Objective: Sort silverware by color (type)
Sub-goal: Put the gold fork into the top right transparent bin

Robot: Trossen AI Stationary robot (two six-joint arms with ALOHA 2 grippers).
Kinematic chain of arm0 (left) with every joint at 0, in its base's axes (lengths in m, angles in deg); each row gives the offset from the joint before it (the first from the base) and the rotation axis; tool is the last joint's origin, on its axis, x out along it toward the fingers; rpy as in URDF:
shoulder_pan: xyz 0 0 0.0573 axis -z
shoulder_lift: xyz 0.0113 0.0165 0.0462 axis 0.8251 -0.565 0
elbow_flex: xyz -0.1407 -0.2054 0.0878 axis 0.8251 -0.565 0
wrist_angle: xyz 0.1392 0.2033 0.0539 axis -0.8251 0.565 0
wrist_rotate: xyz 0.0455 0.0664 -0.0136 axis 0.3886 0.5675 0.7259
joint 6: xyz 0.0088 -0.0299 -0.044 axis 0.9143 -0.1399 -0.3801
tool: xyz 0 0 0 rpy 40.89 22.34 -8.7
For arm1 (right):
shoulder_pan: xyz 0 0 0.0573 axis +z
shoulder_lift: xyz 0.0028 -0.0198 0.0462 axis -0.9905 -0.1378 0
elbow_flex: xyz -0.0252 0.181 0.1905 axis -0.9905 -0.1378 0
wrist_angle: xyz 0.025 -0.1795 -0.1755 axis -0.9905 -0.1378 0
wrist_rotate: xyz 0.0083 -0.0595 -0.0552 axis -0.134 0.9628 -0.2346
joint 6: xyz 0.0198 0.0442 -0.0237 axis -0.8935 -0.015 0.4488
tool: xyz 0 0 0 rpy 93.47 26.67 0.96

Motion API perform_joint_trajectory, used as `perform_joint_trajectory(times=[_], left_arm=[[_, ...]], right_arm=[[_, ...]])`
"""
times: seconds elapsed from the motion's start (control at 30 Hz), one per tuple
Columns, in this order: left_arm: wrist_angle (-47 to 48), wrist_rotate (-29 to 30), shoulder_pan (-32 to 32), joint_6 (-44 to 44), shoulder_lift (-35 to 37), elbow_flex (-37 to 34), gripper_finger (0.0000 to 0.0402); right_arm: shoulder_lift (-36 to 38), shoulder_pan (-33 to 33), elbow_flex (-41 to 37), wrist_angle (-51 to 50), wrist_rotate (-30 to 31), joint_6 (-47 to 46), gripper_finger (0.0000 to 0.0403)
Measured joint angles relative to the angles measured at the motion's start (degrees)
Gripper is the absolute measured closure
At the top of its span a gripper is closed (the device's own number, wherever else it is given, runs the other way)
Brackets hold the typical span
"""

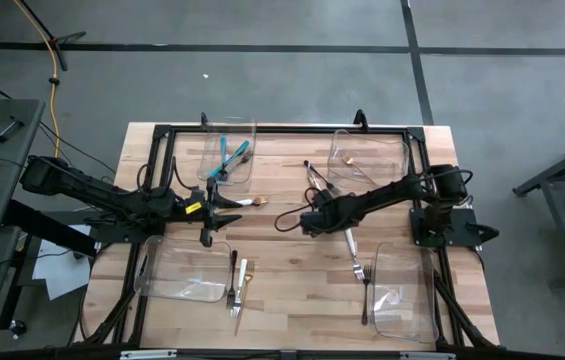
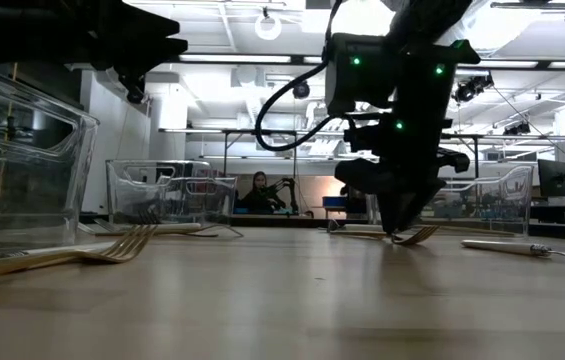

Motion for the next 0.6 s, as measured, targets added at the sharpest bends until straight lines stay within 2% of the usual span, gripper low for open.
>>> perform_joint_trajectory(times=[0.17, 0.27, 0.6], left_arm=[[-0.02, 0.01, 0.00, 0.00, 0.00, 0.00, 0.0268], [-0.02, 0.01, -0.02, -0.01, 0.00, 0.00, 0.0268], [0.00, 0.00, -0.01, -0.04, 0.00, 0.00, 0.0268]], right_arm=[[-0.03, 0.07, 1.58, 0.07, -0.44, 1.13, 0.0304], [-0.03, 0.00, 1.45, 0.65, -2.77, 2.02, 0.0304], [-0.03, -0.51, 1.38, 1.13, -1.87, 0.97, 0.0304]])
